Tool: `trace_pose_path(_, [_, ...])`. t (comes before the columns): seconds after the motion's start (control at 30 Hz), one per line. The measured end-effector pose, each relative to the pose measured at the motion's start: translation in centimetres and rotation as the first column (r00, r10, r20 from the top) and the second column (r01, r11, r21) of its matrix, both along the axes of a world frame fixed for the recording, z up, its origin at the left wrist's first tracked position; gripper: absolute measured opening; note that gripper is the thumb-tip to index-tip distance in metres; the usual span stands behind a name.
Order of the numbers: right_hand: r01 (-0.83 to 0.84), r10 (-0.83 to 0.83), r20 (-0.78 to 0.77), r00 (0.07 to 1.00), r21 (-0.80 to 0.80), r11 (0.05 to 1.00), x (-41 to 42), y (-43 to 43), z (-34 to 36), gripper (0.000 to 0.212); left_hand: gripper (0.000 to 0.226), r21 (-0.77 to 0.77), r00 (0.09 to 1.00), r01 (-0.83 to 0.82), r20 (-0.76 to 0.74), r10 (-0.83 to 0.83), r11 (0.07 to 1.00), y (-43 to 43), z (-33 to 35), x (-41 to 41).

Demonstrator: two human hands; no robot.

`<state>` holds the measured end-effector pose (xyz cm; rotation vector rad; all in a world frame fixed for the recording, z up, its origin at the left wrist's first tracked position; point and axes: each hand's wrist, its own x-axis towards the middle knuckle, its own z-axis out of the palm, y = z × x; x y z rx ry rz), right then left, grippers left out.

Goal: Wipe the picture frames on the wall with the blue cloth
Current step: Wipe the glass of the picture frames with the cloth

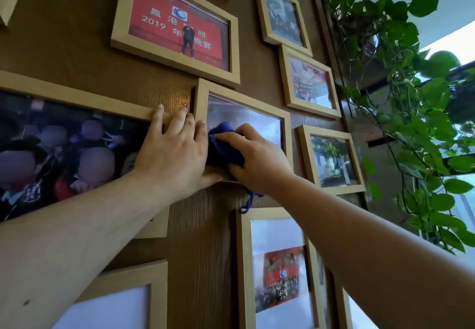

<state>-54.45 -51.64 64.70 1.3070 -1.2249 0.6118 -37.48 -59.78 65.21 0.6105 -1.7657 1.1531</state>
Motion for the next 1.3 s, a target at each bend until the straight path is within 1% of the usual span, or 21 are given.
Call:
trace_pose_path(0.1, [0.101,-0.101,-0.028,0.994,0.017,0.995,-2.0,1.8,-0.7,0.049,0.111,0.004,1.000,0.002,-0.004,-0.002,1.000,-0.1,0.1,0.0])
trace_pose_path(0.17, [0.192,-0.192,-0.003,0.981,0.032,0.981,-3.8,3.2,-1.2,0.046,0.111,0.000,1.000,-0.013,-0.004,0.013,1.000,-0.2,0.1,-0.1])
trace_pose_path(0.23, [0.290,-0.292,0.075,0.953,0.032,0.956,-5.6,4.5,-1.7,0.043,0.111,-0.010,1.000,-0.031,-0.001,0.031,0.999,-0.2,0.0,-0.1])
trace_pose_path(0.33, [0.414,-0.412,0.212,0.886,0.036,0.910,-7.1,5.7,-2.2,0.042,0.112,-0.027,0.998,-0.056,0.003,0.056,0.998,0.0,0.0,0.1])
trace_pose_path(0.37, [0.418,-0.416,0.233,0.879,0.042,0.907,-7.1,5.6,-2.3,0.043,0.112,-0.031,0.998,-0.063,0.007,0.063,0.998,0.0,0.0,0.2])
trace_pose_path(0.43, [0.362,-0.364,0.224,0.904,0.050,0.931,-6.0,5.0,-2.4,0.044,0.113,-0.034,0.998,-0.065,0.016,0.066,0.997,0.1,0.1,0.2])
trace_pose_path(0.57, [0.179,-0.188,0.113,0.976,0.081,0.980,-1.5,2.7,-2.1,0.046,0.111,-0.013,0.999,-0.046,0.014,0.046,0.999,0.4,0.0,0.1])
trace_pose_path(0.67, [0.057,-0.063,0.059,0.996,0.099,0.993,1.5,1.0,-1.6,0.048,0.109,-0.001,1.000,-0.019,0.022,0.019,1.000,0.3,-0.1,0.1])
trace_pose_path(0.8, [0.004,-0.008,0.040,0.999,0.102,0.995,2.0,0.5,-1.2,0.047,0.108,0.011,0.999,-0.008,0.032,0.007,1.000,0.4,-0.1,0.2])
trace_pose_path(0.9, [0.042,-0.046,0.041,0.998,0.073,0.996,0.2,1.4,-1.7,0.045,0.111,0.014,0.999,-0.027,0.019,0.026,1.000,0.7,-0.1,0.2])
trace_pose_path(1.0, [0.100,-0.105,0.086,0.991,0.059,0.993,-2.0,2.5,-2.1,0.043,0.116,0.020,0.999,-0.037,0.020,0.037,0.999,0.8,0.0,0.4])
trace_pose_path(1.1, [0.187,-0.192,0.149,0.970,0.051,0.981,-4.4,3.7,-2.6,0.041,0.115,0.014,0.998,-0.058,0.023,0.058,0.998,0.7,0.0,0.3])
trace_pose_path(1.2, [0.260,-0.271,0.247,0.930,0.076,0.963,-6.4,5.1,-3.0,0.039,0.111,0.002,0.997,-0.073,0.012,0.073,0.997,0.5,-0.1,0.1])
trace_pose_path(1.23, [0.286,-0.300,0.263,0.917,0.093,0.954,-6.8,5.6,-3.1,0.039,0.109,-0.003,0.997,-0.075,0.010,0.075,0.997,0.4,-0.1,0.1])
trace_pose_path(1.3, [0.330,-0.350,0.246,0.904,0.120,0.936,-7.3,6.2,-3.2,0.038,0.108,-0.011,0.996,-0.084,0.010,0.084,0.996,0.4,-0.1,0.0])
